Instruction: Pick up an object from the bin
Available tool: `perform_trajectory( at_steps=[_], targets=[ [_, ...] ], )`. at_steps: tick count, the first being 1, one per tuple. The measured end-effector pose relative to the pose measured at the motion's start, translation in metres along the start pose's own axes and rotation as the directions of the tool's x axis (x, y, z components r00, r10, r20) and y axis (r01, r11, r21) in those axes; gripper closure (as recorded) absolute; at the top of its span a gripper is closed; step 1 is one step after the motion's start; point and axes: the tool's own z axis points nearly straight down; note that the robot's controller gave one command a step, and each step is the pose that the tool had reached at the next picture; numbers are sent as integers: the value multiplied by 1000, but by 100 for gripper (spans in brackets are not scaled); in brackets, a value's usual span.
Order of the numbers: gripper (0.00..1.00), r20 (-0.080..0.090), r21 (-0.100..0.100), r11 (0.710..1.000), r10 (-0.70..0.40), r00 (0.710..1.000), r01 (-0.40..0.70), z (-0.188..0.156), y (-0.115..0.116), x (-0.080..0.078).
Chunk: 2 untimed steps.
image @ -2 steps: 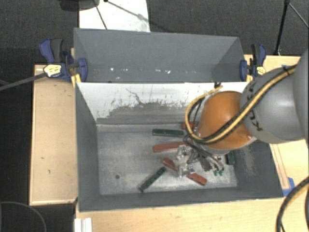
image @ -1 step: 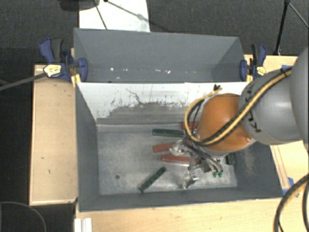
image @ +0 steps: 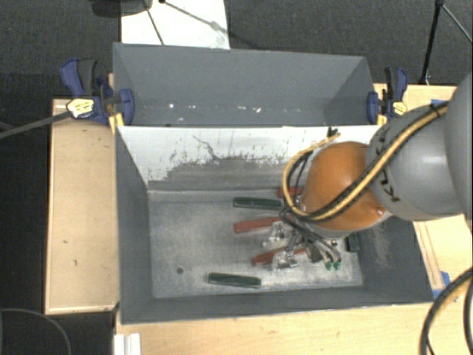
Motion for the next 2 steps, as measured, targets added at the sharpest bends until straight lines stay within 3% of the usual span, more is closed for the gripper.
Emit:
perform_trajectory(
  at_steps=[1, 2],
  targets=[
    [100, 0, 0, 1000, 0, 1000, 0, 0, 0, 0],
    [100, -4, 0, 1000, 7, 1000, -7, -165, -7, 4]
  ],
)
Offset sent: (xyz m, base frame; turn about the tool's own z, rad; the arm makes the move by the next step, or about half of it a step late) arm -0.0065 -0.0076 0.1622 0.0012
